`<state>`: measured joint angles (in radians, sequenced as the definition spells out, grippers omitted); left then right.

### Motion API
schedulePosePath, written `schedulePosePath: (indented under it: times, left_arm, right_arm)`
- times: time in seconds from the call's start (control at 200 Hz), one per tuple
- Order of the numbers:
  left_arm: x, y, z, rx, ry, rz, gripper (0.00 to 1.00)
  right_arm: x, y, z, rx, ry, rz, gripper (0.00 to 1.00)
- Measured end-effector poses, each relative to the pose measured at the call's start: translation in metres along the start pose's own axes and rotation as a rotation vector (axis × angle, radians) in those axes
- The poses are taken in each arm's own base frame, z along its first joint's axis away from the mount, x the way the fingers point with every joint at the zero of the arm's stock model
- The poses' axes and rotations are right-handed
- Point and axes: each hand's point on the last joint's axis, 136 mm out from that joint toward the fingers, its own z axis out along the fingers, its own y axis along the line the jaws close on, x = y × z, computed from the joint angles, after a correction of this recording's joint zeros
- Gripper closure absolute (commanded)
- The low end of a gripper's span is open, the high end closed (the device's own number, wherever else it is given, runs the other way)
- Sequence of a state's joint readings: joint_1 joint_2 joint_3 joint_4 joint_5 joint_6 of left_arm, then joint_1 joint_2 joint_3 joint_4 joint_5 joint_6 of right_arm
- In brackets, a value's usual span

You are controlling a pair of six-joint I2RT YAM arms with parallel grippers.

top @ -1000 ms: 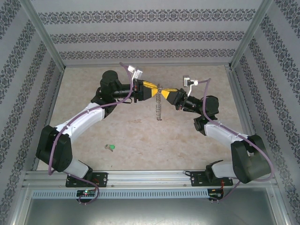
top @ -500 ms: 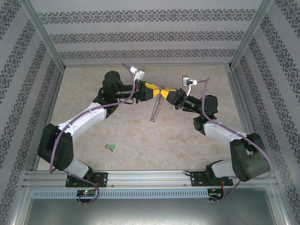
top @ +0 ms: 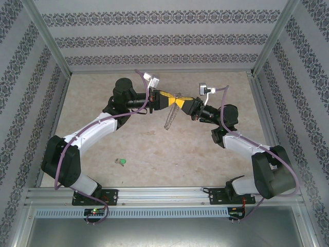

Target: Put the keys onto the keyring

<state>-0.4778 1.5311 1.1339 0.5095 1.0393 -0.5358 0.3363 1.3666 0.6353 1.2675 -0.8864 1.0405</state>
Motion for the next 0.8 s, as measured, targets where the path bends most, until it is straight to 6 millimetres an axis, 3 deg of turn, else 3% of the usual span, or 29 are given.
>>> schedulePosePath:
  times: [0.135,0.285,0.415,0.57,0.7,0.799]
  left_arm:
    - [-0.0009,0.0007,0.0000,-0.005,-0.003,0.005,0.97]
    - [-0.0006,0.0020,0.0000,-0.012,-0.003,0.007,0.89]
    - [0.0008,0.0040,-0.0001,-0.025,0.001,0.008,0.89]
    - [0.0013,0.0043,-0.0008,-0.032,0.004,0.011,0.90]
    - [0.0010,0.0039,-0.0013,-0.036,0.003,0.012,1.00]
    - [0.0010,0.0041,-0.0013,-0.037,0.004,0.016,1.00]
  right_arm:
    - [-0.0012,-0.0009,-0.0001,0.004,-0.007,0.000,1.00]
    - [-0.0011,-0.0013,-0.0001,0.005,-0.006,0.001,1.00]
    - [-0.0002,-0.0030,-0.0001,0.010,-0.004,0.007,1.00]
    - [0.0003,-0.0038,-0.0001,0.011,-0.003,0.010,1.00]
    - [0.0002,-0.0037,-0.0001,0.011,-0.003,0.009,1.00]
    - [0.0002,-0.0037,-0.0001,0.011,-0.003,0.009,1.00]
